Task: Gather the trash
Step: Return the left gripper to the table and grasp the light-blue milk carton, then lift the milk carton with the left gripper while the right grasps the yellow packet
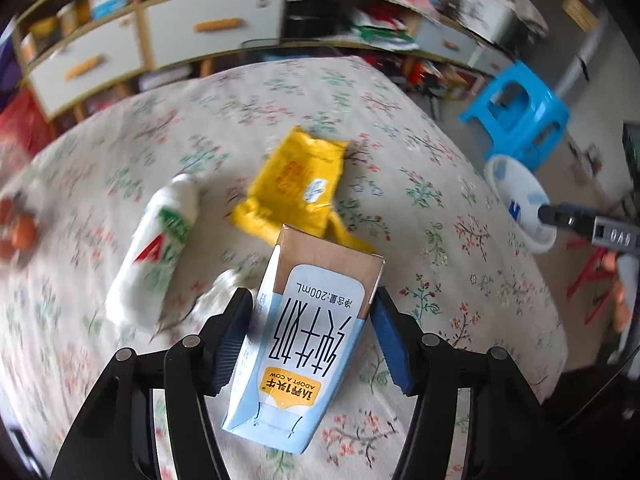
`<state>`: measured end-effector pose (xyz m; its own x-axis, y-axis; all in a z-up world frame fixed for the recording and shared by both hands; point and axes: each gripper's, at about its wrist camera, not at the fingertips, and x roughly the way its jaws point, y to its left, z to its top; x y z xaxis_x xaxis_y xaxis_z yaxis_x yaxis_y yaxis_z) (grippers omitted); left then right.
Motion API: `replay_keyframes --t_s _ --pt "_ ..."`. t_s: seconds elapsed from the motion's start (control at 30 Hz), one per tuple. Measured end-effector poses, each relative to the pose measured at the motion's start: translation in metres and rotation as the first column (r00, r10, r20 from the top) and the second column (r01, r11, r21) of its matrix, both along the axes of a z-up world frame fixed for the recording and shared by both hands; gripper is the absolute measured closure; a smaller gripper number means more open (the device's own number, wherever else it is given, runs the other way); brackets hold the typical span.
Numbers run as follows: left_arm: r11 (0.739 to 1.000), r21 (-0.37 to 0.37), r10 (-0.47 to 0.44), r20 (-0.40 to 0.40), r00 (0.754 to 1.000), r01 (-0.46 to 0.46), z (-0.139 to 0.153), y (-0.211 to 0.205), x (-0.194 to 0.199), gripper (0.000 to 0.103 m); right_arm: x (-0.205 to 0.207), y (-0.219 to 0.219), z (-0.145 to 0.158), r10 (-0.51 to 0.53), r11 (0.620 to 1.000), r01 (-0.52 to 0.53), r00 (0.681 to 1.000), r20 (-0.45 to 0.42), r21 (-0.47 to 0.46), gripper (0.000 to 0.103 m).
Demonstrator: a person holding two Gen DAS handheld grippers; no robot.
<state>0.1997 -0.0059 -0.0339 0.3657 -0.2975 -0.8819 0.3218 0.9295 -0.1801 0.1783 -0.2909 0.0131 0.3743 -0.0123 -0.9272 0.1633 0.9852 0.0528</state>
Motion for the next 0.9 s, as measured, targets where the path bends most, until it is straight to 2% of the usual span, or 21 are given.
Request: replay_keyframes --t_s 0.23,0.5,0.67,0.8,0.87,0.9 --pt "0.991 -0.053 0.127 0.003 0.992 -0.126 0.016 0.043 -0.016 0.041 0.017 0.044 -0.005 0.039 0.998 -0.039 0.999 -0.002 0.055 0.018" --pt "0.959 -0.065 0.277 0.013 0.961 -0.276 0.022 0.105 -0.030 0.041 0.044 0.106 -0.020 0.088 0.988 -0.086 0.996 -0.011 0.126 0.018" --pt "0.932 -0.069 0.356 0.001 0.934 -0.356 0.015 0.142 -0.031 0.041 0.061 0.141 -0.036 0.100 0.983 -0.096 0.995 -0.019 0.155 0.017" --pt "0.922 -0.062 0.384 -0.004 0.924 -0.383 0.007 0.157 -0.027 0.041 0.074 0.160 -0.046 0.083 0.978 -0.080 0.996 -0.010 0.192 0.017" --pt "0.922 -0.041 0.384 -0.034 0.923 -0.385 0.000 0.161 -0.024 0.040 0.079 0.168 -0.050 0.077 0.976 -0.075 0.997 -0.003 0.202 0.017" --pt "0.921 -0.030 0.388 -0.044 0.921 -0.389 -0.004 0.161 -0.023 0.036 0.082 0.172 -0.052 0.074 0.976 -0.072 0.997 -0.002 0.206 0.017"
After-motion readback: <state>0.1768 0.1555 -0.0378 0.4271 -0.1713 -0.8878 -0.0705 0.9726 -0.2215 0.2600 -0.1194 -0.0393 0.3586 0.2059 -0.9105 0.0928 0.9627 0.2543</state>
